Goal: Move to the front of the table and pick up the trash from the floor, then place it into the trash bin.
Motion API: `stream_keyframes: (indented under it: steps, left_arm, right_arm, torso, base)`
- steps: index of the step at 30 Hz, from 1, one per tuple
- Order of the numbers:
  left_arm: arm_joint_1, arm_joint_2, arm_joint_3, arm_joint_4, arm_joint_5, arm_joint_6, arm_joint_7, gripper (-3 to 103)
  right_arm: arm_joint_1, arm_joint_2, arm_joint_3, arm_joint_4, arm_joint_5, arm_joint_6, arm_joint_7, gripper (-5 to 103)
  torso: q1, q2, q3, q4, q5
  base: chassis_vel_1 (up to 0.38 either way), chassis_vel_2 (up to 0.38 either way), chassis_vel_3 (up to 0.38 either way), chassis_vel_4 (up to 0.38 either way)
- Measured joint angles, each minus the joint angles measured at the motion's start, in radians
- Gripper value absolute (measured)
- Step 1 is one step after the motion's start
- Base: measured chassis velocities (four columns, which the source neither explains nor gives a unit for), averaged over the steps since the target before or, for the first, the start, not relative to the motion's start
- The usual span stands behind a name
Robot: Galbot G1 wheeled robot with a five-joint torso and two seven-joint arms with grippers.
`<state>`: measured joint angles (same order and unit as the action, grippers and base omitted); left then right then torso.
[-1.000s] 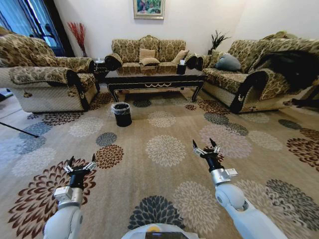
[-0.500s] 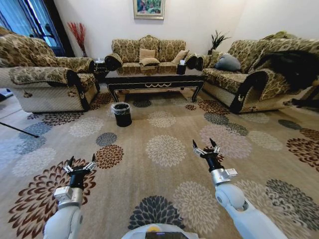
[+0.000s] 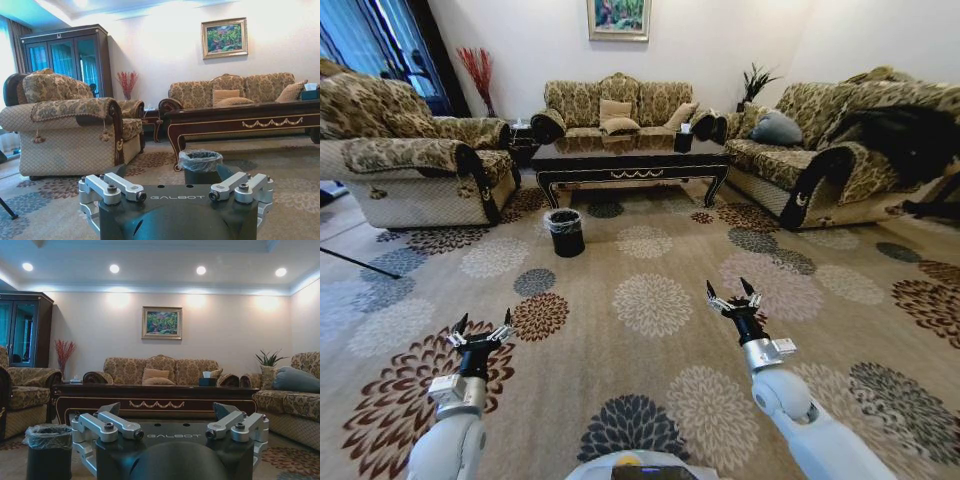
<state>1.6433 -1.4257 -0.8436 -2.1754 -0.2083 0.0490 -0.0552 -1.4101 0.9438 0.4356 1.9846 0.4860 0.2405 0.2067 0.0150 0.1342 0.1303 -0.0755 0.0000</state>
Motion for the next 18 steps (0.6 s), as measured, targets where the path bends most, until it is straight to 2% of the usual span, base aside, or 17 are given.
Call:
stream_keyframes:
  steps: [18]
  left_arm:
    - [0.000, 0.000, 0.000, 0.000, 0.000, 0.000, 0.000, 100]
  right_arm:
    - [0.000, 0.000, 0.000, 0.000, 0.000, 0.000, 0.000, 100]
  torso:
    - [0.018, 0.073, 0.055, 0.0000, 0.0000]
  base:
    - [0.000, 0.000, 0.000, 0.000]
